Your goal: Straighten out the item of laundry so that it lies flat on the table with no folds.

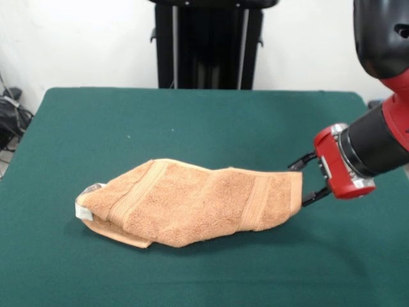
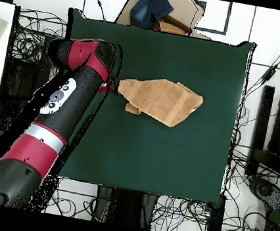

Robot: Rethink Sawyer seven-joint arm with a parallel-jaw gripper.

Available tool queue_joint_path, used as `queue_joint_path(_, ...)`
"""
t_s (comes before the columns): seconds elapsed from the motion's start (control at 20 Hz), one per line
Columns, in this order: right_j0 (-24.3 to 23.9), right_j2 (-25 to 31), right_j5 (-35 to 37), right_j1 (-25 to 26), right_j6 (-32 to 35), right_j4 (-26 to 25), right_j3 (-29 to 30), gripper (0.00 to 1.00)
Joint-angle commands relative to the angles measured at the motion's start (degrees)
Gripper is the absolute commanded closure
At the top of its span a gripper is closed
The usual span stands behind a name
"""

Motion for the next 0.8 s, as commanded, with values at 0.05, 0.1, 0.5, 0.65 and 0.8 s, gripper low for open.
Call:
queue_joint_path(0.05, -1.37, 9.49, 3.43, -0.36, 3.12, 0.44, 4.79, 0.0)
queue_joint_path(0.1, -1.54, 9.91, 3.42, -0.51, 2.66, 0.49, 4.89, 0.0)
queue_joint_path(0.5, -1.75, 11.2, 2.98, -1.45, 2.54, -0.02, 5.76, 0.0)
queue_joint_path(0.65, -1.89, 11.54, 2.73, -1.66, 2.31, -0.24, 6.05, 0.0)
queue_joint_path(0.8, -1.86, 11.82, 1.67, -1.83, 2.54, -0.48, 6.49, 0.0)
